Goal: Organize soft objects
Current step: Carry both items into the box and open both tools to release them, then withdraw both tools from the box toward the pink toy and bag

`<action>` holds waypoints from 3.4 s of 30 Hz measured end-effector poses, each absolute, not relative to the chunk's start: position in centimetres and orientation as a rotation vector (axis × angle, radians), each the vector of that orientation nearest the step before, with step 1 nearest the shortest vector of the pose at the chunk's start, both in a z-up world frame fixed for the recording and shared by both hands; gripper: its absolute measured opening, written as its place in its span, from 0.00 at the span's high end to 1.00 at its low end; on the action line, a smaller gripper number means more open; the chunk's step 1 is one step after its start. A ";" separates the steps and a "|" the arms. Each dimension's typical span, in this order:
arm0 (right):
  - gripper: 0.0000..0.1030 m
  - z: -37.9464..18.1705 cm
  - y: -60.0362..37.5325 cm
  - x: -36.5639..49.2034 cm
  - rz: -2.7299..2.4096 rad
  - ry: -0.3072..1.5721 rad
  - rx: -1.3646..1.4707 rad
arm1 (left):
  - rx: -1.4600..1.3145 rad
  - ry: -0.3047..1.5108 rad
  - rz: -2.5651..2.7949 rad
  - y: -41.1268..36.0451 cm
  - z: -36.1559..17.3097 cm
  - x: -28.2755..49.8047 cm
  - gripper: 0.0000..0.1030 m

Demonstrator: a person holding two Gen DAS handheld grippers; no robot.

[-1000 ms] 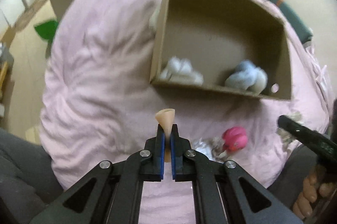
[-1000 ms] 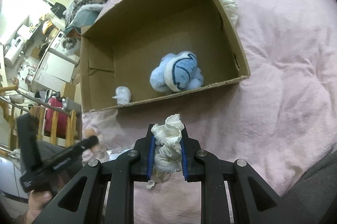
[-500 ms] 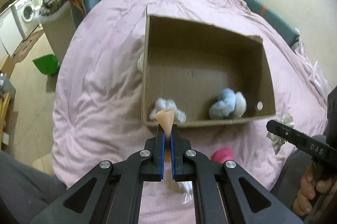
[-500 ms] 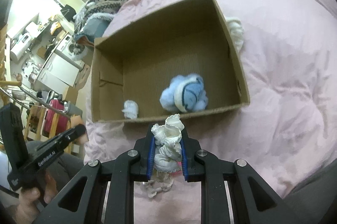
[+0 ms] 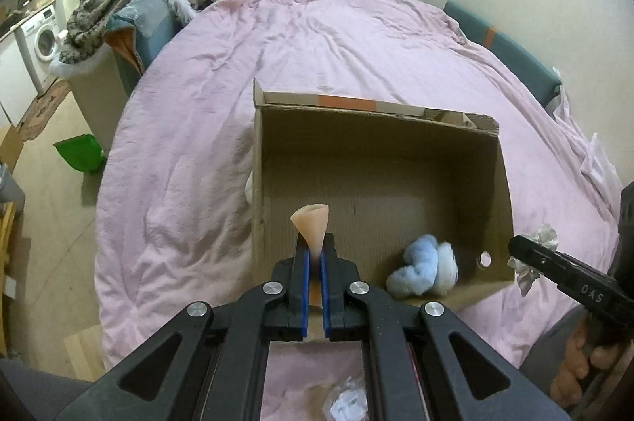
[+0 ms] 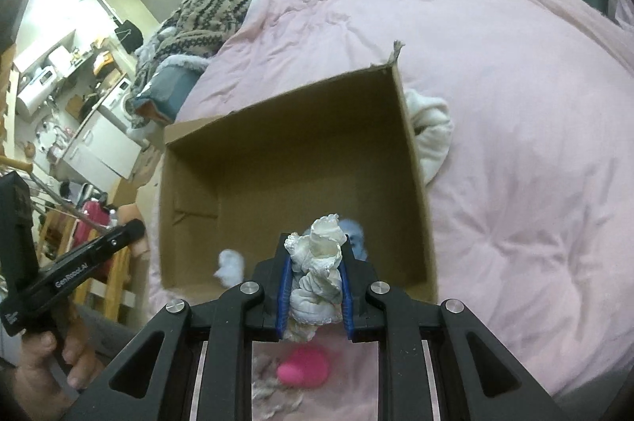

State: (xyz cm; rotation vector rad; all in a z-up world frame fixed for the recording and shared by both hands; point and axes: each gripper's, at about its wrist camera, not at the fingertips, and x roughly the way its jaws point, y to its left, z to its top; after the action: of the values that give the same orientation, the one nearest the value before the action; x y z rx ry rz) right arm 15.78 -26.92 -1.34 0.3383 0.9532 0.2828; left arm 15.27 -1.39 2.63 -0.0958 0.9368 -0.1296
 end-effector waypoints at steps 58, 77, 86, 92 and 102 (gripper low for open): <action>0.40 -4.2 -28.9 17.5 0.189 0.987 0.413 | -0.002 0.920 -0.138 -3.8 -2.0 15.7 0.48; 0.27 -3.9 -28.5 17.5 0.189 0.984 0.397 | -0.024 0.900 -0.108 -3.2 -1.4 15.1 0.31; 0.27 -3.5 -28.3 16.6 0.197 0.981 0.406 | -0.007 0.896 -0.104 -2.3 -0.5 13.7 0.31; 0.27 -2.7 -27.5 15.2 0.220 0.971 0.370 | -0.035 0.916 -0.092 -1.2 -0.3 12.0 0.31; 0.27 -2.3 -26.5 13.0 0.251 0.973 0.348 | -0.025 0.932 -0.071 -0.5 0.1 9.5 0.31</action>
State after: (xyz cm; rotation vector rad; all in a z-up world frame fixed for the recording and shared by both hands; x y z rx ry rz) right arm 12.95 -26.50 -2.33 0.3482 0.9731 0.2514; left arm 9.54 -0.47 0.13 -0.0254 0.9322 -0.0707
